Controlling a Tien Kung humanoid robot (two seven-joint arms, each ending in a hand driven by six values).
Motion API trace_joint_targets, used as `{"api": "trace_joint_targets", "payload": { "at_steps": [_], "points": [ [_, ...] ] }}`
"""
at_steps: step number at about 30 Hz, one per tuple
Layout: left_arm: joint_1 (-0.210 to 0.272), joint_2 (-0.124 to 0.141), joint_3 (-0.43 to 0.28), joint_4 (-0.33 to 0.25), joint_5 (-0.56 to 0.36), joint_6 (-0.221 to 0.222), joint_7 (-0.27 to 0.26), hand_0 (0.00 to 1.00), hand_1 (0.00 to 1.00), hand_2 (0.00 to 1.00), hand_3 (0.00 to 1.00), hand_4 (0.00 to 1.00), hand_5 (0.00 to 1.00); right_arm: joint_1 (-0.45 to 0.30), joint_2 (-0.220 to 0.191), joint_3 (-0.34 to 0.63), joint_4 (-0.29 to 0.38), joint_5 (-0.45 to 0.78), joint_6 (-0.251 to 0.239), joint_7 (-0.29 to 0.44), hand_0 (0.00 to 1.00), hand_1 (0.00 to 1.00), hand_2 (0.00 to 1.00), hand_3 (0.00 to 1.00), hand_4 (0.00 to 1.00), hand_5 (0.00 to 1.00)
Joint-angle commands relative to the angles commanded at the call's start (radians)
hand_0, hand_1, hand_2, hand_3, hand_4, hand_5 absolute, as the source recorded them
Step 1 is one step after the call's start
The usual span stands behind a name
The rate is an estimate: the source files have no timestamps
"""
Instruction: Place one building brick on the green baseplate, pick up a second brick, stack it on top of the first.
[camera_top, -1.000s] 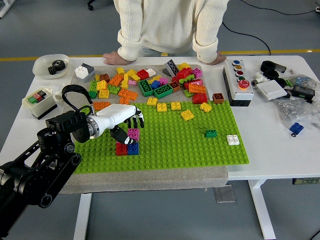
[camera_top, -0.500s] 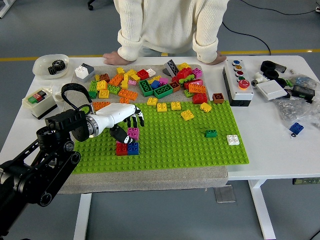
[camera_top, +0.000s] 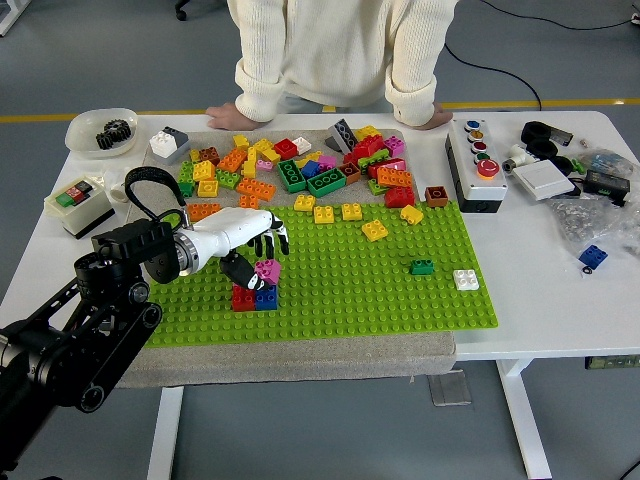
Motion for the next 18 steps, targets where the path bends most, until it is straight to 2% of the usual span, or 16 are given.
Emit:
{"api": "trace_joint_targets", "payload": {
  "at_steps": [2,3,18],
  "points": [
    [-0.001,0.000,0.001,0.001,0.000,0.003,0.000,0.509,0.485,0.491,0.542,0.946,0.073,0.000,0.000,-0.001,0.000,0.001,0.000,0.000,0.741,0.642,0.711,0.593,0.830,0.406],
    [-0.001,-0.001,0.001,0.002,0.000,0.003,-0.001,0.510,0.486,0.493,0.547,0.922,0.041,0.000,0.000,-0.001,0.000,0.001,0.000,0.000,0.741,0.640,0.711,0.592,0.830,0.407],
    [-0.004,-0.001,0.002,-0.002,0.000,0.005,0.000,0.511,0.486,0.494,0.546,0.927,0.052,-0.002,0.000,-0.001,0.000,0.002,0.000,0.000,0.741,0.641,0.711,0.593,0.831,0.406]
  ]
}}
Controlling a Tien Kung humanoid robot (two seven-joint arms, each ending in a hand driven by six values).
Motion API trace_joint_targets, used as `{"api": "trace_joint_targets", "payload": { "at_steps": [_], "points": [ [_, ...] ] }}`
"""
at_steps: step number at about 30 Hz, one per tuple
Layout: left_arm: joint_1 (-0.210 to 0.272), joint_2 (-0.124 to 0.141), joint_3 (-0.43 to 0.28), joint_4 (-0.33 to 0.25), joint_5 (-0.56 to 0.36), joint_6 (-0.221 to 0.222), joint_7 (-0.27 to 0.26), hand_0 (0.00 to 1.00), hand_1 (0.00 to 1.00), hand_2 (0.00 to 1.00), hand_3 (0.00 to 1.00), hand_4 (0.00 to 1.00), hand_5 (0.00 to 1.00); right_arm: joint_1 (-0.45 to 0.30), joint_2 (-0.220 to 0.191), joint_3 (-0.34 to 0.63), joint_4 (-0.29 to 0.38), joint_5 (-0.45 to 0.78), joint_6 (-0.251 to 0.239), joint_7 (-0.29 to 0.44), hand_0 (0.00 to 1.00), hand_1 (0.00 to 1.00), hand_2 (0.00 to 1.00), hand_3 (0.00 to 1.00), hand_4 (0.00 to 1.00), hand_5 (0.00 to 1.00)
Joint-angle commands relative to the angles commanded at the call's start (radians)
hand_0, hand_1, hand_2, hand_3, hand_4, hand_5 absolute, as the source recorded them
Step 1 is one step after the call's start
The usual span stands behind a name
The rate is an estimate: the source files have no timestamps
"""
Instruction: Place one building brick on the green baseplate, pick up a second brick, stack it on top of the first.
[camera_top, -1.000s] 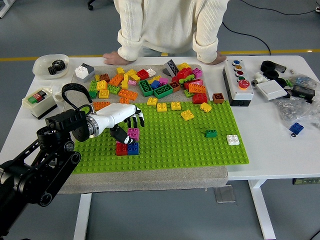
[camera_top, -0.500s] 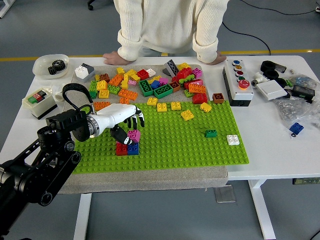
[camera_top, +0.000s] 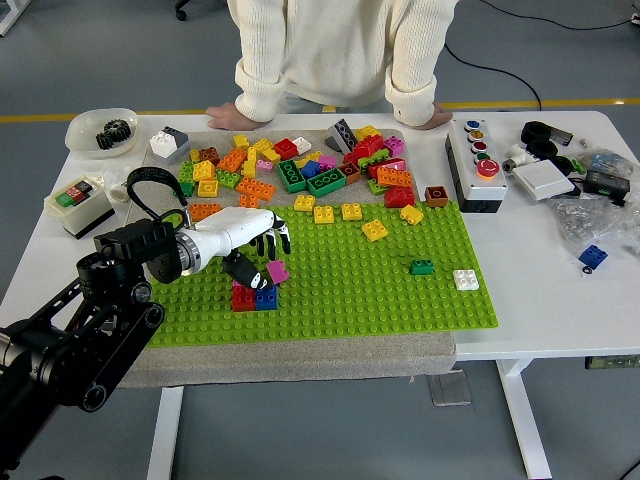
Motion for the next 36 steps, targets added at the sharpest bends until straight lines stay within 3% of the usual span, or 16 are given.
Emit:
{"api": "trace_joint_targets", "payload": {
  "at_steps": [14,25,36],
  "points": [
    [-0.004,0.009,-0.026,-0.042,0.000,0.005,0.003,0.510,0.484,0.490,0.540,0.949,0.083,-0.003,0.003,-0.003,0.000,0.005,0.001,0.001,0.741,0.640,0.711,0.593,0.831,0.407],
    [-0.006,0.005,-0.018,-0.044,0.000,0.020,0.002,0.511,0.483,0.488,0.539,0.950,0.088,0.000,0.004,-0.003,0.000,0.010,0.000,0.001,0.741,0.641,0.711,0.592,0.830,0.407],
    [-0.005,0.013,-0.067,-0.056,0.000,0.018,0.004,0.511,0.484,0.489,0.538,0.951,0.092,0.000,0.002,0.003,0.000,0.007,-0.002,0.001,0.741,0.641,0.711,0.592,0.830,0.407]
  ]
}}
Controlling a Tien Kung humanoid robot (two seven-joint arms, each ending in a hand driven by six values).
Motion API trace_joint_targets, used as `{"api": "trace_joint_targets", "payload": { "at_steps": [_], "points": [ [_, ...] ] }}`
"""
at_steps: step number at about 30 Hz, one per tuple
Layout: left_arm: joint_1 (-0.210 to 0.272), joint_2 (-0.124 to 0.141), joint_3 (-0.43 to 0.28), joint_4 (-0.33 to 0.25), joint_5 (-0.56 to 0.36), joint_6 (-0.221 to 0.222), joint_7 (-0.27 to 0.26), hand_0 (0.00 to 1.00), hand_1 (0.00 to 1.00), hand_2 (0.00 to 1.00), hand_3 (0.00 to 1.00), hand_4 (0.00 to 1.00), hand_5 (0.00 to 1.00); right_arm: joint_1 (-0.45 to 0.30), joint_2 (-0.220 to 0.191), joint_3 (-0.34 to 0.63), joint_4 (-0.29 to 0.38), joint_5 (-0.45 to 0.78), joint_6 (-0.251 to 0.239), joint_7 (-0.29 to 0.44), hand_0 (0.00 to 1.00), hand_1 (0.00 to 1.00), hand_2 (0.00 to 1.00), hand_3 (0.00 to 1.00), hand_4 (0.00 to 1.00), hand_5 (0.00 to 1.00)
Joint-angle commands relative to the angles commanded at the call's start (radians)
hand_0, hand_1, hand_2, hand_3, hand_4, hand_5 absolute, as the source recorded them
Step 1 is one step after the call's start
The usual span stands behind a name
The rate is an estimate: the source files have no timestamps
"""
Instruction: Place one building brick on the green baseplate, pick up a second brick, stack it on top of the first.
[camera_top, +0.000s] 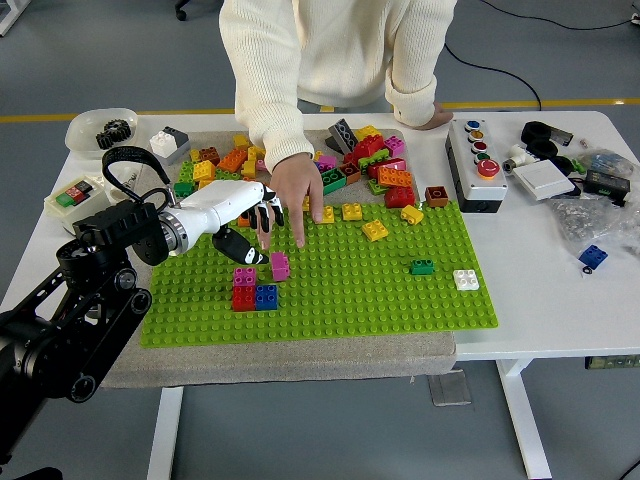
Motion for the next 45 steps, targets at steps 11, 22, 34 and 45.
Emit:
{"api": "trace_joint_targets", "payload": {
  "at_steps": [11,22,34,45],
  "points": [
    [0.001,0.006,-0.026,-0.004,0.000,-0.002,0.000,0.513,0.484,0.489,0.539,0.951,0.093,-0.002,0.001,-0.003,0.000,-0.009,0.001,0.000,0.741,0.640,0.711,0.592,0.830,0.410],
    [0.007,0.013,-0.047,-0.002,0.000,-0.002,-0.002,0.514,0.486,0.491,0.539,0.950,0.098,0.000,0.001,-0.006,0.000,-0.013,0.000,0.001,0.740,0.641,0.710,0.591,0.829,0.412],
    [0.003,0.028,-0.075,-0.004,0.000,0.003,-0.009,0.523,0.505,0.505,0.541,0.957,0.110,0.000,0.001,-0.006,0.000,-0.013,0.001,0.001,0.741,0.640,0.710,0.590,0.828,0.415],
    [-0.005,0.035,-0.092,0.000,0.000,-0.011,-0.025,0.561,0.543,0.537,0.545,0.998,0.139,0.002,0.001,-0.002,0.000,-0.013,0.000,0.000,0.740,0.640,0.710,0.590,0.827,0.416]
  ]
}}
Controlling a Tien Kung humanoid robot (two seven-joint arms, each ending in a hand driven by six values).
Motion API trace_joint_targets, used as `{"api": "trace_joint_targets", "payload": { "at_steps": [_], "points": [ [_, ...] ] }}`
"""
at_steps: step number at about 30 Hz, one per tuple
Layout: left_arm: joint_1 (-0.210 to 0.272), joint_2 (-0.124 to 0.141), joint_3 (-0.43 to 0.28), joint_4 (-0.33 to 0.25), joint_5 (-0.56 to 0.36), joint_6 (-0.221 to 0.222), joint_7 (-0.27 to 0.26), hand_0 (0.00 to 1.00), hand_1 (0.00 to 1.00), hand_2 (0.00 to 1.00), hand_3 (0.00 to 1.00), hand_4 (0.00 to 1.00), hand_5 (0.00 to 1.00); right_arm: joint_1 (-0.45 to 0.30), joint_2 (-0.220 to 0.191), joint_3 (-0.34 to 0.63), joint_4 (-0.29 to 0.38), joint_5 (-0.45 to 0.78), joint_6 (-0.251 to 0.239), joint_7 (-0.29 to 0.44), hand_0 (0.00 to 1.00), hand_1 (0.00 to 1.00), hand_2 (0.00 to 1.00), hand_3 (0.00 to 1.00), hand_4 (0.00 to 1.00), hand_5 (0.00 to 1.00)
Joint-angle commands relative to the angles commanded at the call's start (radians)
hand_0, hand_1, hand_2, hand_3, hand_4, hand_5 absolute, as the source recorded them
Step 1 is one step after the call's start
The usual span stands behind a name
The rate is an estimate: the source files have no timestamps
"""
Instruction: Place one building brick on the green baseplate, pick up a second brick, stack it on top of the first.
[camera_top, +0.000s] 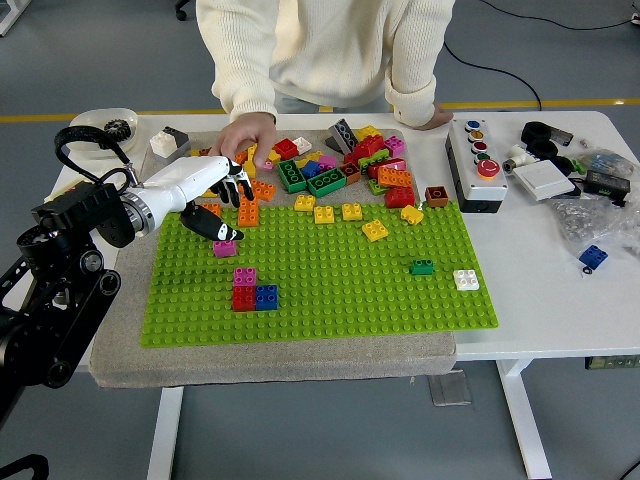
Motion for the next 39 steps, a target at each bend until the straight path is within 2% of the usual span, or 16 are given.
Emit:
{"api": "trace_joint_targets", "payload": {
  "at_steps": [5,6,11,12,20,27,30,31,32,39],
  "points": [
    [-0.010,0.000,0.003,0.020,0.000,-0.016,-0.013,0.561,0.543,0.537,0.545,0.998,0.139,0.000,0.000,0.001,0.000,0.000,0.000,-0.001,0.740,0.640,0.710,0.590,0.827,0.416],
    [-0.014,-0.001,0.008,0.029,0.000,-0.020,-0.016,0.641,0.612,0.570,0.567,0.998,0.133,0.000,0.000,0.002,0.000,0.000,0.000,-0.001,0.741,0.639,0.711,0.589,0.827,0.416],
    [-0.042,-0.014,0.018,0.087,0.000,-0.045,-0.023,0.641,0.612,0.570,0.567,0.998,0.133,0.000,-0.002,0.003,0.000,0.000,0.000,-0.001,0.741,0.639,0.711,0.589,0.827,0.416],
    [-0.046,-0.016,0.019,0.094,0.000,-0.048,-0.022,0.702,0.657,0.606,0.610,0.998,0.152,0.000,-0.002,0.003,0.000,0.000,0.000,-0.001,0.741,0.641,0.711,0.589,0.827,0.415],
    [-0.081,-0.049,-0.003,0.162,0.000,-0.076,0.001,0.711,0.666,0.618,0.637,0.998,0.152,0.001,-0.003,0.002,0.000,0.000,0.001,-0.001,0.741,0.640,0.710,0.588,0.826,0.415],
    [-0.077,-0.067,-0.052,0.185,0.000,-0.092,0.024,0.711,0.667,0.620,0.638,0.998,0.160,0.003,-0.004,0.000,0.000,0.001,0.000,0.000,0.741,0.639,0.711,0.589,0.826,0.415],
    [-0.073,-0.072,-0.074,0.177,0.000,-0.116,0.061,0.711,0.667,0.620,0.638,0.998,0.160,-0.001,-0.004,0.004,0.000,0.000,0.000,-0.002,0.741,0.639,0.711,0.589,0.826,0.415],
    [-0.073,-0.072,-0.076,0.176,0.000,-0.119,0.068,0.667,0.636,0.595,0.637,0.998,0.175,-0.001,-0.004,0.005,0.000,0.000,0.000,-0.002,0.741,0.640,0.710,0.589,0.826,0.415],
    [-0.071,-0.074,-0.078,0.173,0.000,-0.123,0.089,0.667,0.636,0.595,0.637,0.998,0.175,-0.001,-0.004,0.004,0.000,0.000,0.000,-0.001,0.741,0.640,0.710,0.589,0.826,0.415],
    [-0.065,-0.085,-0.082,0.175,0.000,-0.102,0.210,0.661,0.623,0.587,0.642,0.998,0.172,0.002,-0.004,0.001,0.000,0.000,0.000,0.000,0.741,0.640,0.710,0.588,0.826,0.415]
  ]
}}
